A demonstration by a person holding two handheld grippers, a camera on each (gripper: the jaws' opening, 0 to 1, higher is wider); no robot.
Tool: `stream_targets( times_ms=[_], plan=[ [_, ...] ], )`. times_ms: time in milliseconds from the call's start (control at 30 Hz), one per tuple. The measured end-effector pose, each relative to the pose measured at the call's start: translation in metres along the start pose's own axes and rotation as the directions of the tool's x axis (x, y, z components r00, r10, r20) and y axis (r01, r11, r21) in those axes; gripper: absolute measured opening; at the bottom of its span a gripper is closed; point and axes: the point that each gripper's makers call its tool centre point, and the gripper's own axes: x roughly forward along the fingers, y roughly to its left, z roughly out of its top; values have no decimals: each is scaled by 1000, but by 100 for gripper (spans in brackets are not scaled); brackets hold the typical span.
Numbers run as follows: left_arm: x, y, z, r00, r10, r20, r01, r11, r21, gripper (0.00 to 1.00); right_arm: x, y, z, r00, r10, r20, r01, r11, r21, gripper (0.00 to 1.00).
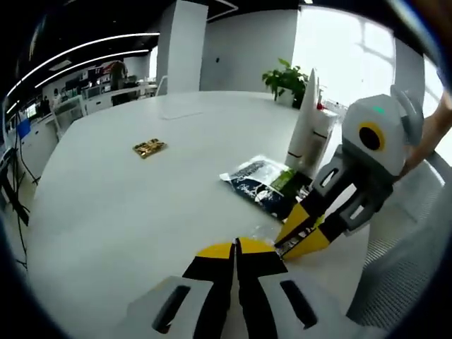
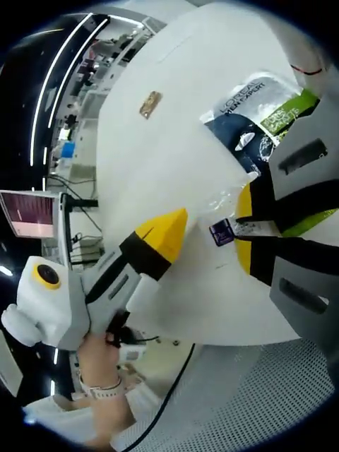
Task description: Arrange the skincare products in the storage area until every visible bottle or jar stands upright without overlapping.
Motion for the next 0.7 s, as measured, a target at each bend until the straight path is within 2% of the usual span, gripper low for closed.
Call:
stream_targets(
  times_ms=[267, 467, 533, 700],
  plan=[
    [10, -20, -9, 999, -41, -31, 42, 999, 27, 2, -1, 1, 0, 1000, 16, -2, -16, 1000, -13, 6],
    [7, -20, -16, 998, -31, -49, 33, 999, 25, 2, 0, 0, -1, 1000, 31, -3, -31, 1000, -6, 6],
    [4, -15, -18, 998, 1, -70, 4, 997, 76, 3, 0, 1, 0, 999, 41, -2, -41, 999, -12, 6],
    [3, -23, -21, 996, -35, -85, 40, 997, 60, 3, 0, 1, 0, 998, 60, -4, -60, 998, -1, 5]
  ],
)
